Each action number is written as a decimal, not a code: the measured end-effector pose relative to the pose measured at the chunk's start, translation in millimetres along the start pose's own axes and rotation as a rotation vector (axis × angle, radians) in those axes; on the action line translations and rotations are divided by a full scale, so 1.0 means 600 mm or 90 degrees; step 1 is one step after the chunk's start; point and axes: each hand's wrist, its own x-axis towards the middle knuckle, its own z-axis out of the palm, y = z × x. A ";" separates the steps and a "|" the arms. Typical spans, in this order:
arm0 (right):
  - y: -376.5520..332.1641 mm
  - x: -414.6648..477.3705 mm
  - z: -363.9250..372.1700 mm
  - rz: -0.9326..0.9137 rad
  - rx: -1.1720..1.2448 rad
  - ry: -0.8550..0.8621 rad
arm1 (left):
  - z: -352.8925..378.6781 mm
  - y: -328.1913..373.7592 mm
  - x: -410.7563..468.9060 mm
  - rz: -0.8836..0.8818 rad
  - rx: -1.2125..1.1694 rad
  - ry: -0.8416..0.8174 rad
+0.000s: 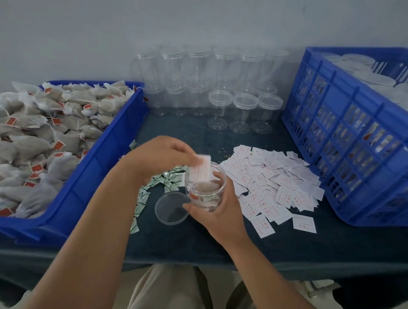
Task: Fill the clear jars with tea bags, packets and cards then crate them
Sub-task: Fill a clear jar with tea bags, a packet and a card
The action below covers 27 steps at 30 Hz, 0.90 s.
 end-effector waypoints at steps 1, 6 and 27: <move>0.000 -0.001 0.001 0.000 0.000 -0.004 | 0.007 0.004 -0.004 -0.006 0.097 -0.032; 0.001 0.000 0.002 0.016 0.013 -0.008 | 0.059 0.003 -0.009 0.072 0.420 0.100; -0.005 -0.008 -0.003 -0.006 0.012 -0.009 | 0.105 -0.166 -0.061 -0.146 0.180 0.313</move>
